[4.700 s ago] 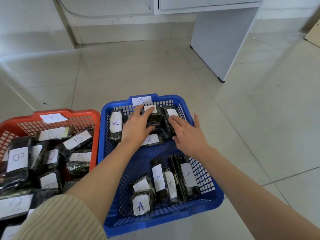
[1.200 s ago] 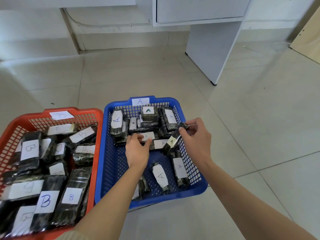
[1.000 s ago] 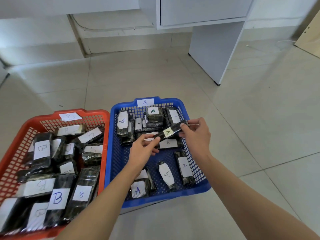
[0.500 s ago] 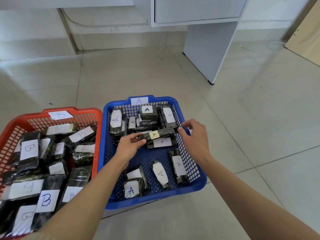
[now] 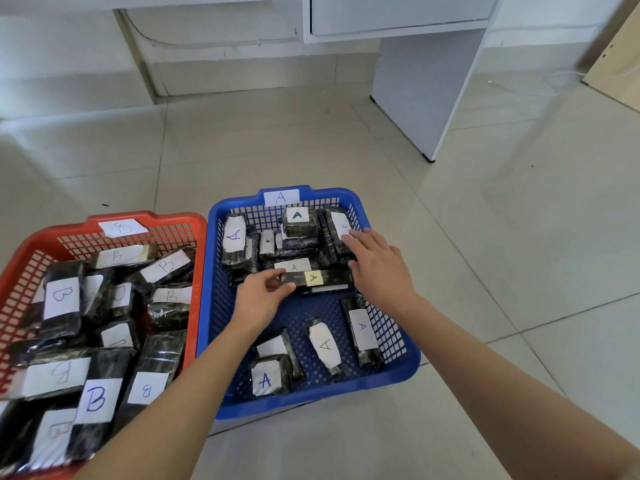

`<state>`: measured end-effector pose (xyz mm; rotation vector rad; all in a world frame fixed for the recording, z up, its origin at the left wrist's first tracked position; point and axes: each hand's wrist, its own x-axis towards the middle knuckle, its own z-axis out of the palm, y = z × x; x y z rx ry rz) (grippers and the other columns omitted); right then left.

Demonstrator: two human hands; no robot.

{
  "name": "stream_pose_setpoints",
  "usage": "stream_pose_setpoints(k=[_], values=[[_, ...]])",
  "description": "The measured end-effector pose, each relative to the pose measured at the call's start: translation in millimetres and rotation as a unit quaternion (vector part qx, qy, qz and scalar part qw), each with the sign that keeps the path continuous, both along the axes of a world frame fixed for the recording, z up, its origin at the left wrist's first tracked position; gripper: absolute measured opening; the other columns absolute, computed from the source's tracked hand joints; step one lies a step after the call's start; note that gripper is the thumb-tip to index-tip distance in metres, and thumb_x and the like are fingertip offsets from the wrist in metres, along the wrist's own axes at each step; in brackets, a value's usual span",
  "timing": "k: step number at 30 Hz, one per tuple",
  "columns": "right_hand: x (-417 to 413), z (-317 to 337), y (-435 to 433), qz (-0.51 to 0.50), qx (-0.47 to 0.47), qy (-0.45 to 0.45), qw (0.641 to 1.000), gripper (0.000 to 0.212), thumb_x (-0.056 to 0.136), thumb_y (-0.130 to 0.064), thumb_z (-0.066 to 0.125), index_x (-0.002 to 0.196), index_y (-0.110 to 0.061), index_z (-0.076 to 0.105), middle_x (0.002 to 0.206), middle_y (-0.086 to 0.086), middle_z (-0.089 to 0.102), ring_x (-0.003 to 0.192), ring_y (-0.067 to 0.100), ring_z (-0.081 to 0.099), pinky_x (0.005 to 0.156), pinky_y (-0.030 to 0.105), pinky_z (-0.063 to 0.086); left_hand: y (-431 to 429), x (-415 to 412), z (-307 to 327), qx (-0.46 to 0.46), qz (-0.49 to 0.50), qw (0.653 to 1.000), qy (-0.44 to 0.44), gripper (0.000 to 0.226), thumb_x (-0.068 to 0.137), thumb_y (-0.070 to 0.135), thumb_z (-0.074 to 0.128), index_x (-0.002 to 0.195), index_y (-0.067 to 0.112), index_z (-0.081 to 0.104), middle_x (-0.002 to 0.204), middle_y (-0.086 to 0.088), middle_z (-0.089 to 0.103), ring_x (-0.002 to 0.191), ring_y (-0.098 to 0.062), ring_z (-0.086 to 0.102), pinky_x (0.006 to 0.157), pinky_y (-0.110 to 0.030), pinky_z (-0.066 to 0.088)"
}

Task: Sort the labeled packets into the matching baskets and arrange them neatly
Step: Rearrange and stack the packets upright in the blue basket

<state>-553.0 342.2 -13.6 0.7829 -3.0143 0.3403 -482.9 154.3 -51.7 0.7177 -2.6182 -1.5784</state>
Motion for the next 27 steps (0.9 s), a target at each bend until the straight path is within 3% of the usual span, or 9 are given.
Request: stream_pose_setpoints(k=[2,6,10,13,15,19,22,27], values=[[-6.3,-2.2,-1.8,0.015,0.033,-0.008,0.999,0.05,0.099,-0.018,0.04,0.146,-0.02,0.027,0.155,-0.003,0.022,0.145,0.017,0.009,0.11,0.036,0.025,9.2,-5.0,3.0,-0.087,-0.036,0.996,0.008,0.044,0.088,0.027,0.065,0.128,0.011,0.057,0.102,-0.005,0.064,0.093,-0.017,0.058,0.08,-0.025,0.045],[-9.2,-9.1,-1.5,0.032,0.063,-0.004,0.997,0.052,0.098,-0.018,0.042,0.147,-0.018,0.024,0.154,-0.001,0.024,0.146,0.022,0.004,0.109,0.038,0.028,19.9,-10.0,-3.0,-0.257,-0.108,0.96,0.011,0.052,0.095,0.035,0.051,0.14,0.01,0.042,0.128,-0.009,0.053,0.118,-0.024,0.049,0.094,-0.033,0.043],[-8.2,-12.9,-0.3,0.037,0.045,-0.002,0.998,0.055,0.097,-0.012,0.043,0.148,-0.016,0.023,0.154,0.002,0.023,0.146,0.023,0.003,0.111,0.039,0.03,20.5,-6.1,-14.2,-0.378,-0.147,0.913,0.033,0.056,0.098,0.036,0.043,0.145,0.008,0.029,0.131,-0.009,0.039,0.119,-0.026,0.041,0.096,-0.034,0.043],[-5.4,-11.8,-1.0,-0.024,-0.036,-0.017,0.999,0.066,0.091,0.004,0.042,0.149,-0.011,0.016,0.157,0.009,0.007,0.146,0.026,0.007,0.106,0.035,0.037,21.6,-3.0,-19.7,-0.402,-0.179,0.892,0.103,0.042,0.09,0.02,0.061,0.129,0.007,0.05,0.122,-0.012,0.048,0.107,-0.031,0.05,0.085,-0.043,0.051],[-2.4,-9.9,1.1,-0.092,-0.075,-0.051,0.992,0.069,0.088,0.008,0.04,0.149,-0.007,0.012,0.155,0.013,0.011,0.14,0.029,0.024,0.095,0.033,0.04,22.0,-3.8,-20.7,-0.416,-0.192,0.881,0.119,0.036,0.087,0.014,0.065,0.121,0.008,0.057,0.116,-0.011,0.053,0.102,-0.032,0.053,0.081,-0.044,0.052],[1.2,-6.8,5.1,-0.113,-0.053,-0.089,0.988,0.073,0.087,0.008,0.041,0.149,-0.005,0.006,0.15,0.013,0.027,0.125,0.032,0.042,0.09,0.034,0.039,22.8,-9.9,-18.3,-0.399,-0.197,0.889,0.108,0.033,0.093,0.022,0.058,0.123,0.011,0.055,0.119,-0.008,0.051,0.11,-0.029,0.048,0.089,-0.038,0.047],[1.1,-7.8,4.7,-0.115,-0.053,-0.087,0.988,0.074,0.087,0.007,0.042,0.149,-0.005,0.006,0.146,0.015,0.031,0.117,0.034,0.048,0.079,0.032,0.038,21.1,-9.7,-19.9,-0.382,-0.202,0.896,0.107,0.046,0.086,0.035,0.065,0.125,0.013,0.055,0.12,-0.006,0.052,0.114,-0.026,0.046,0.093,-0.037,0.045],[1.4,-8.1,4.3,-0.119,-0.052,-0.084,0.988,0.073,0.087,0.007,0.04,0.15,-0.005,0.004,0.146,0.015,0.031,0.114,0.035,0.05,0.076,0.031,0.036,19.0,-5.6,-24.5,-0.414,-0.213,0.877,0.116,0.048,0.078,0.023,0.075,0.122,0.011,0.058,0.111,-0.008,0.059,0.106,-0.03,0.053,0.083,-0.04,0.052]])
